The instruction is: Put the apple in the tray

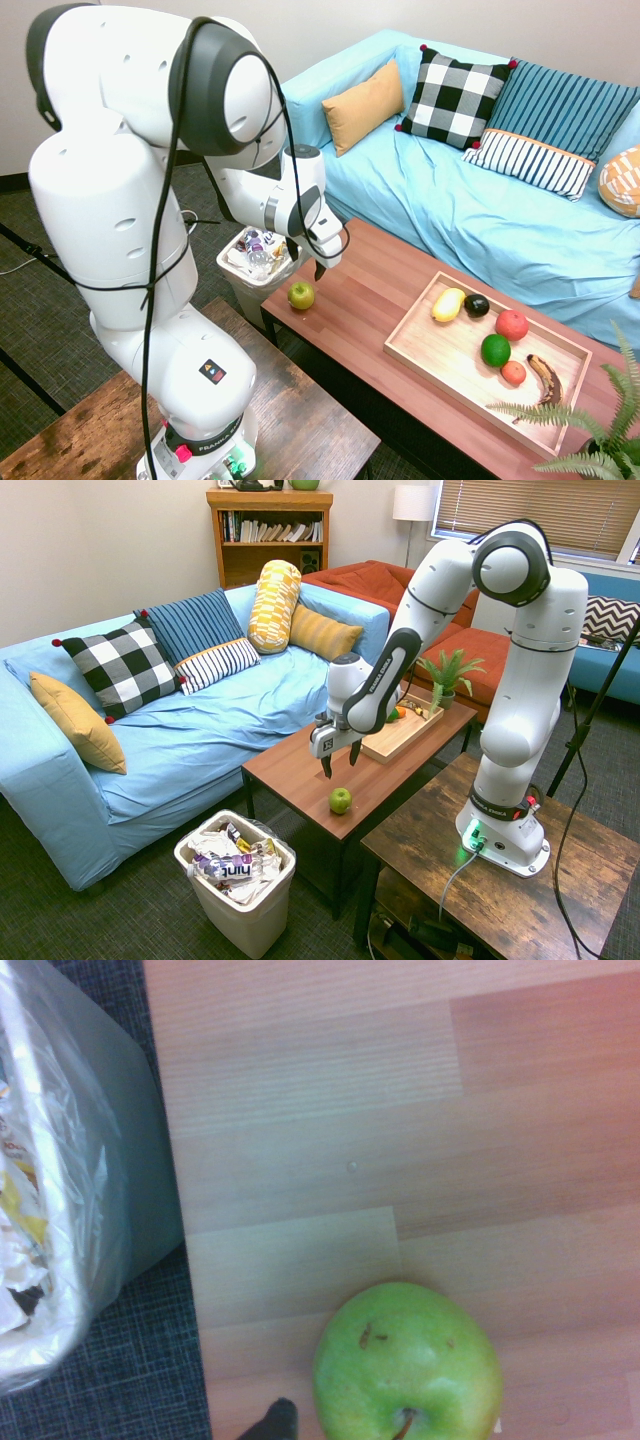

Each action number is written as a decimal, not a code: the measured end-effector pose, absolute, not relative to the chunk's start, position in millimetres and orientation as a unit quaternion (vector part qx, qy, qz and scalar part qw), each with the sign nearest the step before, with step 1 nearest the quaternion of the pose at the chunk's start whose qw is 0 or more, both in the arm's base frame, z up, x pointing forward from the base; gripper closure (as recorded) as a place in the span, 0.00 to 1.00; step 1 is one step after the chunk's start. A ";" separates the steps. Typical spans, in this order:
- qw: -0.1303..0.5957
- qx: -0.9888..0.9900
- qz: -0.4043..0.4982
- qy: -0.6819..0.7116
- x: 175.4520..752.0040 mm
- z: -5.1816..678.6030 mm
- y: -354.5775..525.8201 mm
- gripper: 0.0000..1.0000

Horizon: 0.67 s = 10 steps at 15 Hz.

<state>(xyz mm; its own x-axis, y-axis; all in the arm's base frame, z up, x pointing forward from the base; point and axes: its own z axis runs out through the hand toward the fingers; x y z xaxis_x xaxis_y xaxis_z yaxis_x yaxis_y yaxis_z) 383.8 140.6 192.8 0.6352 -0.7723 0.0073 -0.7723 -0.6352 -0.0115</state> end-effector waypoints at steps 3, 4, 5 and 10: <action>-0.010 -0.903 -0.002 0.430 383.3 165.6 145.0 0.00; -0.012 -0.902 0.000 0.431 383.8 157.5 146.0 0.00; -0.014 -0.902 0.003 0.431 384.1 149.4 146.8 0.00; -0.022 -0.901 0.009 0.434 386.2 117.0 150.9 0.00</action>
